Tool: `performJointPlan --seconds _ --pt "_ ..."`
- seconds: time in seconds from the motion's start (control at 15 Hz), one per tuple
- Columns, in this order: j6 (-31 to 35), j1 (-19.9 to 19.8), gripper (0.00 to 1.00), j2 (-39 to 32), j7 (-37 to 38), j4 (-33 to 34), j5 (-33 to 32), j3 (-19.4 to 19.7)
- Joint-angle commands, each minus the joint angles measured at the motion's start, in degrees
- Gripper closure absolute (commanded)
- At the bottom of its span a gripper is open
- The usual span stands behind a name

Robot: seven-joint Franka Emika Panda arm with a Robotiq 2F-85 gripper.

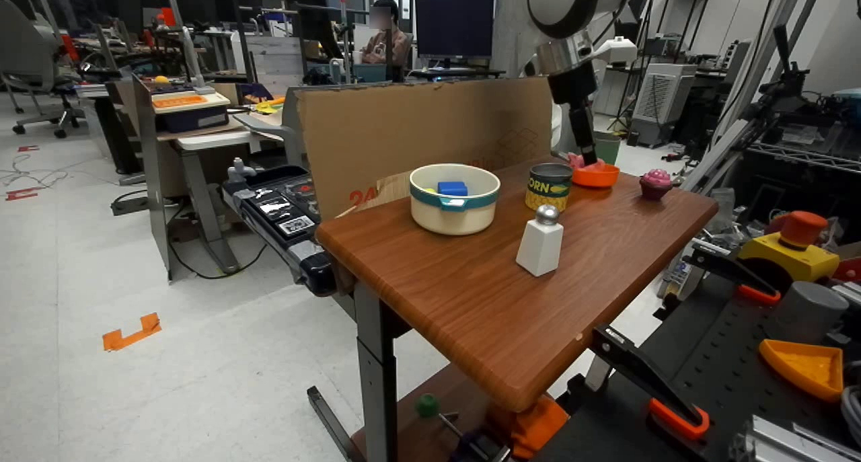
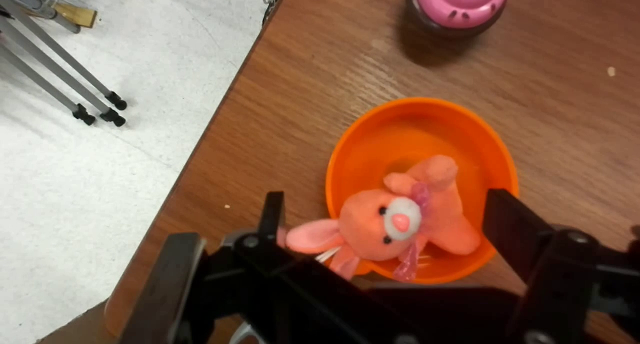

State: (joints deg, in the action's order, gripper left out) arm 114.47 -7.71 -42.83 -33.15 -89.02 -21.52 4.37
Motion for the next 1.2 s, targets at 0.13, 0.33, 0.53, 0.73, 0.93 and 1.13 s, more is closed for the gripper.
performJointPlan --seconds 0.13,0.33,0.53,0.73,0.93,1.13 --pt "0.19 -0.46 0.0 1.26 0.37 -1.11 -1.11 0.26" --pt "-0.78 -0.38 0.0 0.44 -0.15 -0.12 -1.18 0.14" --pt "-1.24 -0.19 0.0 0.04 -0.28 0.34 -1.31 0.14" --pt "-1.62 -0.32 0.0 -0.4 -0.58 0.81 -1.1 0.04" --pt "-2.25 -0.25 0.0 -0.8 -0.78 1.19 -1.17 0.02" --pt "-2.41 -0.4 0.02 -1.19 -1.06 1.47 -1.04 -0.05"
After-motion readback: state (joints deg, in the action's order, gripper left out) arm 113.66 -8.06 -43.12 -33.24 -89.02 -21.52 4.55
